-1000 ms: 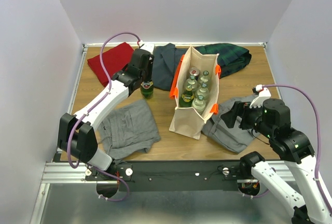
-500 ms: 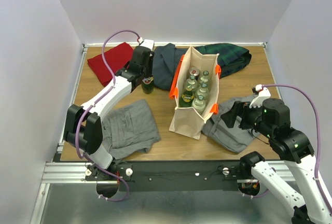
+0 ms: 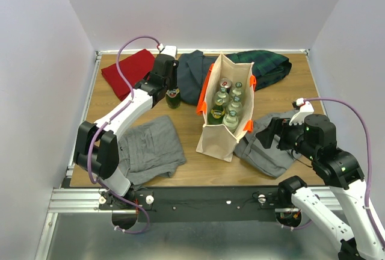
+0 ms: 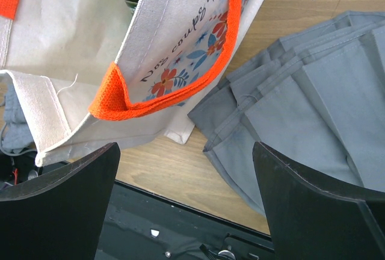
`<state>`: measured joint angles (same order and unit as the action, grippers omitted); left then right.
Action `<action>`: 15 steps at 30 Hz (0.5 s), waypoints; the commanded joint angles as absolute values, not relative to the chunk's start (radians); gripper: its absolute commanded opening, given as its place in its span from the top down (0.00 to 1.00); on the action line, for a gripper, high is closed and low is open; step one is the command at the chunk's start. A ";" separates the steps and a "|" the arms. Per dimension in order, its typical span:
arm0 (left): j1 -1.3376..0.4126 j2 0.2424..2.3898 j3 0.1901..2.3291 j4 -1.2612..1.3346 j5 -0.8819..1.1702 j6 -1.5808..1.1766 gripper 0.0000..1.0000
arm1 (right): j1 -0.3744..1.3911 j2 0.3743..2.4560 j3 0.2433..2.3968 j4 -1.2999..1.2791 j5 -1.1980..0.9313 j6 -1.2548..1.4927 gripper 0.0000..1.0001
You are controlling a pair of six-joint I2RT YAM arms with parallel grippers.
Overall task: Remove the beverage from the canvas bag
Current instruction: Place the drink at the center of the board.
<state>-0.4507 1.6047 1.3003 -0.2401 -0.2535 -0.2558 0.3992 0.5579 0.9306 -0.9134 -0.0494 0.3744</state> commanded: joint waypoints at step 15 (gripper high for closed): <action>-0.446 1.557 1.316 -0.256 -0.314 -0.304 0.54 | 0.402 0.542 0.919 -0.891 -0.034 0.380 0.00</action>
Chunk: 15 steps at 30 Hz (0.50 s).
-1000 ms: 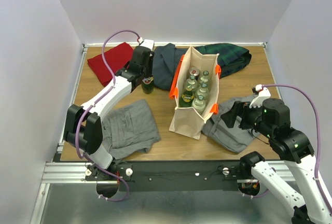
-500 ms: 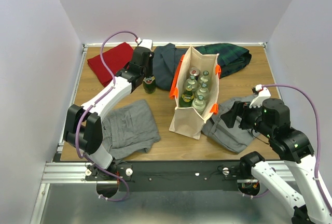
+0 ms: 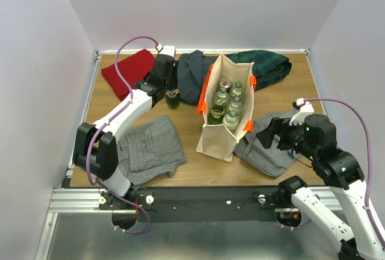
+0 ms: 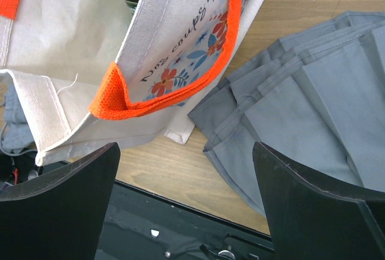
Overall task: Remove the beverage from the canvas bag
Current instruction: Place the drink at the center of the board.
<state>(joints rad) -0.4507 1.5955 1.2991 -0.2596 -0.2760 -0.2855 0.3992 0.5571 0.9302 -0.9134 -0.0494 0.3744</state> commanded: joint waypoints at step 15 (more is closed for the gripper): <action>-0.446 1.516 1.336 -0.314 -0.313 -0.288 0.31 | 0.403 0.534 0.917 -0.890 -0.037 0.380 0.00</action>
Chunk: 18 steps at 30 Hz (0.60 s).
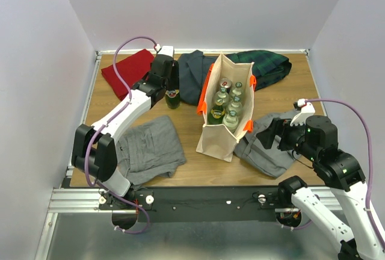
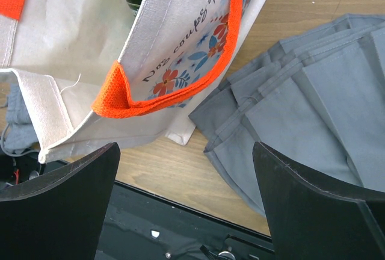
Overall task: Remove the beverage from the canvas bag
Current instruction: Place the drink at the center of the board.
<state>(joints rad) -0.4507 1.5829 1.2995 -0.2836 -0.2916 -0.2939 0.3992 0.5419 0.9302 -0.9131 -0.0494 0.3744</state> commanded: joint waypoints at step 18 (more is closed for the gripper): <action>-0.466 1.351 1.594 -0.534 0.000 -0.238 0.01 | 0.403 0.571 0.982 -0.867 -0.109 0.347 0.00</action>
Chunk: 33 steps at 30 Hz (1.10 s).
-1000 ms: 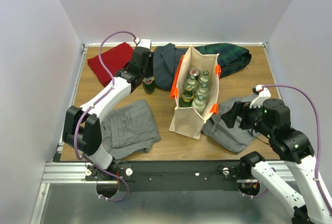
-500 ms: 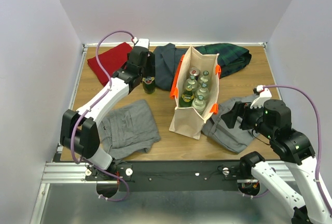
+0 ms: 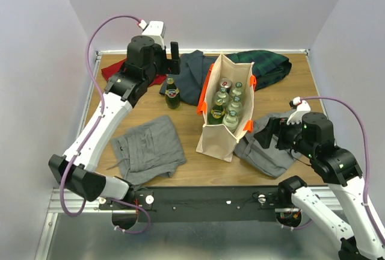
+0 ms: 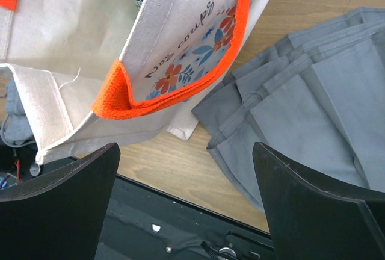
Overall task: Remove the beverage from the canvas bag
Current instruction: Place the drink at the center of the board, then take out the drink from the canvas bag.
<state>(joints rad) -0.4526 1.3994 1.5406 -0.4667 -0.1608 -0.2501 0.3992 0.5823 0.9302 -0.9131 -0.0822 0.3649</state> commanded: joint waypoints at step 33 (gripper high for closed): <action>-0.976 1.608 1.858 -0.776 -0.141 -0.175 0.01 | 0.402 0.698 0.900 -0.913 -0.420 0.305 0.00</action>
<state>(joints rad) -0.9443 1.5604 1.7988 -0.7235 -0.1089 -0.1650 0.3992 0.7101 0.9062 -0.8177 -0.3672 0.3424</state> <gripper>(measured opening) 0.988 0.997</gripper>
